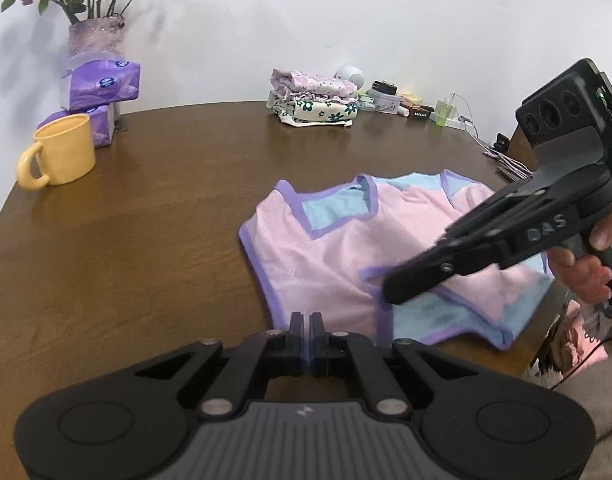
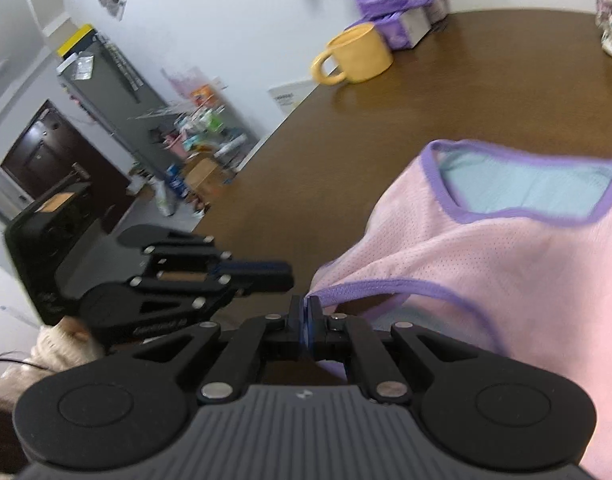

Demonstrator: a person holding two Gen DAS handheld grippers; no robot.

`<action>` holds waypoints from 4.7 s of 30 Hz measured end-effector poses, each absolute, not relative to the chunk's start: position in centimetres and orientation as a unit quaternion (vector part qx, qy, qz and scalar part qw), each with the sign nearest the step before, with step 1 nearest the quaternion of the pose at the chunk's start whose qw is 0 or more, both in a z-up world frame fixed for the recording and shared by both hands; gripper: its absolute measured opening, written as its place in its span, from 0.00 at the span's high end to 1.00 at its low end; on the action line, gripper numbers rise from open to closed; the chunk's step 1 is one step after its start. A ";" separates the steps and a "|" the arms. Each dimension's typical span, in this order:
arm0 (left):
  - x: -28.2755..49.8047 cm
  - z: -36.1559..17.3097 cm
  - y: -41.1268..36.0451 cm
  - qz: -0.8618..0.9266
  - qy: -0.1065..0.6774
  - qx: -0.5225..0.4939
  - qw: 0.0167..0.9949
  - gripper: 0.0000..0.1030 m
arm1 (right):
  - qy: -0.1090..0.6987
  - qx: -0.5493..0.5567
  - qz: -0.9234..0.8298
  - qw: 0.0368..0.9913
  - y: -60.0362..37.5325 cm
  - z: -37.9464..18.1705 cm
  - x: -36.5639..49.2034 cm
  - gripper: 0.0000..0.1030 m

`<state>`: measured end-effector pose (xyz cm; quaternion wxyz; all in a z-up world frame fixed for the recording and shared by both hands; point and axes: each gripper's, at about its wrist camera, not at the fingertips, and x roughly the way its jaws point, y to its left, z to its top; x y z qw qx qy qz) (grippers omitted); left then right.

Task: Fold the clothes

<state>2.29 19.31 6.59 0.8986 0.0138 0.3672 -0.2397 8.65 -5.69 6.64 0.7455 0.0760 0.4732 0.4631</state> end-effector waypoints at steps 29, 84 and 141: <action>11.8 5.8 11.5 -0.178 0.396 0.068 0.898 0.63 | 0.412 -0.013 0.334 0.848 -12.8 5.0 8.3 0.62; 17.2 5.2 4.7 -0.183 0.472 0.253 0.824 0.87 | 0.372 -0.012 0.278 0.886 -24.1 4.0 11.4 0.60; 21.1 8.3 -1.0 -0.149 0.460 0.028 0.875 0.53 | 0.436 0.099 0.139 0.884 -30.9 4.1 23.6 0.61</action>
